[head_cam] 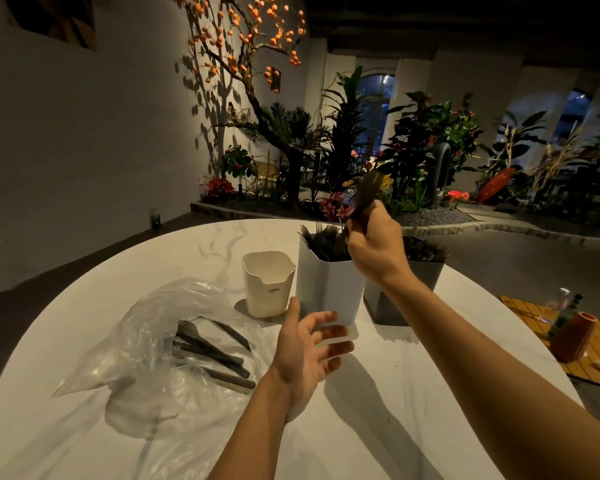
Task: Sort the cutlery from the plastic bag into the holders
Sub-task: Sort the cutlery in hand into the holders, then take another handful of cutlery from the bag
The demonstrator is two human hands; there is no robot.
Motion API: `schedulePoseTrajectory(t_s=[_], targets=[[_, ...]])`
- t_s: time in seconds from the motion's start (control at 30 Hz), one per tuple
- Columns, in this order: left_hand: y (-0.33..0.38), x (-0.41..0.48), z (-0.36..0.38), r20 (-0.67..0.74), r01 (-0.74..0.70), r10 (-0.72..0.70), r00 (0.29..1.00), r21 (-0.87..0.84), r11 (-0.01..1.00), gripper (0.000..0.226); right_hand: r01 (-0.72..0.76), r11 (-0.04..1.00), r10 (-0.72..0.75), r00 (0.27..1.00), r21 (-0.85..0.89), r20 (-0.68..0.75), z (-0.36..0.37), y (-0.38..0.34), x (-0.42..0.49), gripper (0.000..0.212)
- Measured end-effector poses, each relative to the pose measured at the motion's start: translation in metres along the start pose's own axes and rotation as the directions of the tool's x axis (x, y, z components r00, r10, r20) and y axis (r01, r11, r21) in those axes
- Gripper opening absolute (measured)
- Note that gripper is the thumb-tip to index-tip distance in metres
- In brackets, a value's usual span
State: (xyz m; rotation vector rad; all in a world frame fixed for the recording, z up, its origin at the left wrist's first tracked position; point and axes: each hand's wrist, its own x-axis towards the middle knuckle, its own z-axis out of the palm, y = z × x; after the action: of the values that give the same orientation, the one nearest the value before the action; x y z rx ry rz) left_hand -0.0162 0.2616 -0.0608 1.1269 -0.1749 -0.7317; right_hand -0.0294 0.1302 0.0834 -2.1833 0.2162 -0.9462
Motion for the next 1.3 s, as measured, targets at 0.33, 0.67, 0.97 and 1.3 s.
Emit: schedulePoseTrajectory(t_s=[0.33, 0.67, 0.97, 1.3], targets=[[0.003, -0.004, 0.001, 0.029, -0.001, 0.002, 1.000, -0.013, 1.000, 0.076, 0.102, 0.872, -0.126, 0.992, -0.479, -0.019, 0.020, 0.017, -0.006, 0.099], [0.015, -0.012, 0.015, 0.196, 0.037, -0.010, 0.980, -0.134, 0.990, 0.071, 0.253, 0.733, 0.035, 0.913, -0.632, 0.406, 0.020, 0.029, -0.013, 0.064], [0.051, -0.048, -0.001, -0.108, -0.412, 0.466, 0.878, 0.322, 0.852, 0.021, 0.270, 0.945, -0.238, 0.955, -0.184, 0.177, 0.015, -0.009, -0.033, 0.020], [0.081, -0.088, -0.112, -0.189, 0.192, 0.652, 0.734, 0.979, 0.067, 0.012, 0.398, 0.898, -0.104, 0.605, -0.187, 0.790, 0.099, -0.040, -0.098, 0.041]])
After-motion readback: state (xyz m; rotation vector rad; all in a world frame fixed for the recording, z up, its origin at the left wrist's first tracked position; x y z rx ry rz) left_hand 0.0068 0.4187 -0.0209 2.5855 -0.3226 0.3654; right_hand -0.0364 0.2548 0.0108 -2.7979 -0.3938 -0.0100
